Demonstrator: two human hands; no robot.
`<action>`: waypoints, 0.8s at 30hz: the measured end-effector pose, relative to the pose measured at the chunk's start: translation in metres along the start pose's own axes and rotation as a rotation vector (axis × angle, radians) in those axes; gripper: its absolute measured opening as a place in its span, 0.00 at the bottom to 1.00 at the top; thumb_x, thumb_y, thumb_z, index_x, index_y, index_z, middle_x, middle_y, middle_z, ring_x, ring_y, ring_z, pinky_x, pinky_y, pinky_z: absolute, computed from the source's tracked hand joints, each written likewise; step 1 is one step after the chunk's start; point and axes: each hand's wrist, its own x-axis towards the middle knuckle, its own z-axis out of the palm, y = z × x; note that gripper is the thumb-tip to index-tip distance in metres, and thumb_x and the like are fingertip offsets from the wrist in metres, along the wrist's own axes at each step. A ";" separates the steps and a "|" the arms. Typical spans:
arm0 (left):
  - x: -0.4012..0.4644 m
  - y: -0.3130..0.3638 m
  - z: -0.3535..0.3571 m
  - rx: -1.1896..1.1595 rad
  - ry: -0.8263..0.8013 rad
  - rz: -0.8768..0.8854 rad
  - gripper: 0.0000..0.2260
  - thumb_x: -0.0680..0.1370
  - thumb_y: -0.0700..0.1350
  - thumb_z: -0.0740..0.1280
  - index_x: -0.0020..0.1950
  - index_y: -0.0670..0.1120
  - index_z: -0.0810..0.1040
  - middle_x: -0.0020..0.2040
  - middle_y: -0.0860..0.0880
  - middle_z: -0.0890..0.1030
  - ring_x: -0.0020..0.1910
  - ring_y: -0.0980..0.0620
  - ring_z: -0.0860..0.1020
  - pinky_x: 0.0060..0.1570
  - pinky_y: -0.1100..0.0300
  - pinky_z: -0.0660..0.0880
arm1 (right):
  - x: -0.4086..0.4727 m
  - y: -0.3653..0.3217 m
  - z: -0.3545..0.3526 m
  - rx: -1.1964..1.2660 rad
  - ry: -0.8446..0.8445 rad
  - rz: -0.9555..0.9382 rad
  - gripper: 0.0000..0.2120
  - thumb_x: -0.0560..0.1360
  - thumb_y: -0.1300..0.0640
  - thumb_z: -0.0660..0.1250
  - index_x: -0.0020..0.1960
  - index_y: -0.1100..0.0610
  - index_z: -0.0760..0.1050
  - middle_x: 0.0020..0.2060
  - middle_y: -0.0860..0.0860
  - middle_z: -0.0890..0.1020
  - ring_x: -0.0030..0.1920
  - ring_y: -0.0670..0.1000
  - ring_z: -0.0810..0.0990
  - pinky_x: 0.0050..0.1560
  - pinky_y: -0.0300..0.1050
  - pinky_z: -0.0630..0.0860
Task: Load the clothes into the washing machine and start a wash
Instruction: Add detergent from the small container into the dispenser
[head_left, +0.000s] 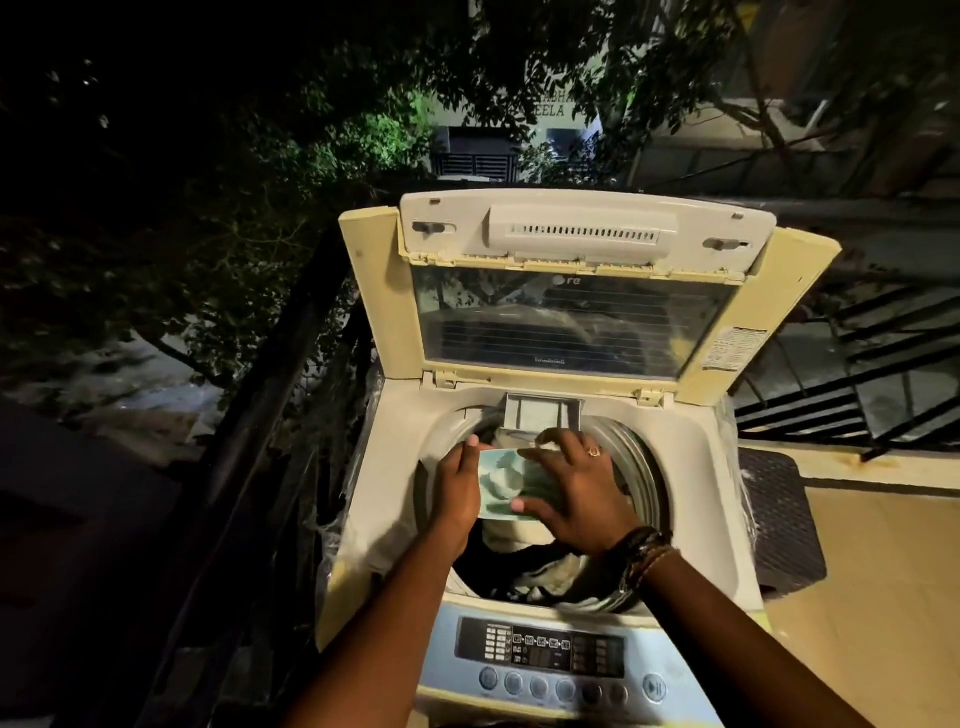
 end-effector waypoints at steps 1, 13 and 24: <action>0.000 0.000 0.001 -0.015 -0.031 -0.012 0.18 0.85 0.49 0.58 0.55 0.38 0.81 0.45 0.42 0.83 0.40 0.47 0.81 0.38 0.66 0.78 | -0.005 -0.002 -0.005 -0.024 -0.020 -0.005 0.39 0.69 0.26 0.64 0.72 0.48 0.71 0.70 0.52 0.70 0.68 0.55 0.67 0.65 0.53 0.65; -0.020 0.021 0.061 0.259 -0.401 0.373 0.17 0.79 0.63 0.58 0.54 0.56 0.82 0.51 0.52 0.83 0.52 0.51 0.80 0.55 0.54 0.77 | -0.050 0.041 -0.062 0.019 -0.040 0.162 0.49 0.62 0.35 0.76 0.75 0.57 0.66 0.70 0.55 0.70 0.67 0.60 0.70 0.69 0.56 0.71; -0.053 0.041 0.177 1.014 -0.697 1.040 0.50 0.61 0.68 0.77 0.77 0.52 0.61 0.69 0.51 0.68 0.67 0.48 0.68 0.65 0.49 0.71 | -0.128 0.122 -0.131 0.024 0.107 0.358 0.49 0.59 0.39 0.79 0.73 0.57 0.68 0.69 0.54 0.70 0.66 0.57 0.70 0.70 0.52 0.68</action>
